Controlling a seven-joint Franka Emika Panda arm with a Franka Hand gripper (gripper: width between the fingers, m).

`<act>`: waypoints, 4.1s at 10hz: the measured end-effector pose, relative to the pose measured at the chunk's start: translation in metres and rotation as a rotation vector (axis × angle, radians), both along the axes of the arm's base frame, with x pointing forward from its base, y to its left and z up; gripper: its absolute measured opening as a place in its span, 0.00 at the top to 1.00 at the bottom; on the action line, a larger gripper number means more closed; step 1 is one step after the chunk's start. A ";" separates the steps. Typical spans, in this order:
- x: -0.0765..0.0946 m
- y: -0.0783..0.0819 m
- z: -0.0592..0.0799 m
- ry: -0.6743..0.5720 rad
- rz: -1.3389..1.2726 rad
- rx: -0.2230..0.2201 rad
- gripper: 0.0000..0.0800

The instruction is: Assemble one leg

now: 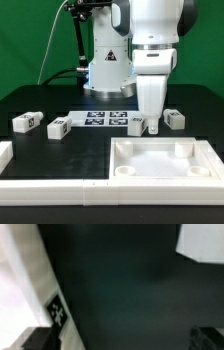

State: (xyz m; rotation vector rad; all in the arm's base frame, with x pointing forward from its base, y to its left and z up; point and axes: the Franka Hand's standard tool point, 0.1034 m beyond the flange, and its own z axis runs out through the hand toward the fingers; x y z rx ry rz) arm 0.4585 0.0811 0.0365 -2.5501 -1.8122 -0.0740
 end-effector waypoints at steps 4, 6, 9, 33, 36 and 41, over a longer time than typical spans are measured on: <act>-0.026 0.024 -0.003 0.018 -0.614 0.054 0.19; -0.034 0.050 -0.004 0.044 -0.872 0.068 0.19; -0.035 0.053 -0.004 0.057 -0.993 0.077 0.19; -0.112 0.075 -0.034 0.899 -0.892 -0.615 0.64; -0.112 0.075 -0.034 0.899 -0.892 -0.615 0.64; -0.082 0.070 0.010 0.911 -0.905 -0.608 0.64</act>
Offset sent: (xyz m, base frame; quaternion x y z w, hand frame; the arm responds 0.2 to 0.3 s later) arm -0.0130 0.0223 0.0005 -0.0236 -0.0103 0.2271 0.9735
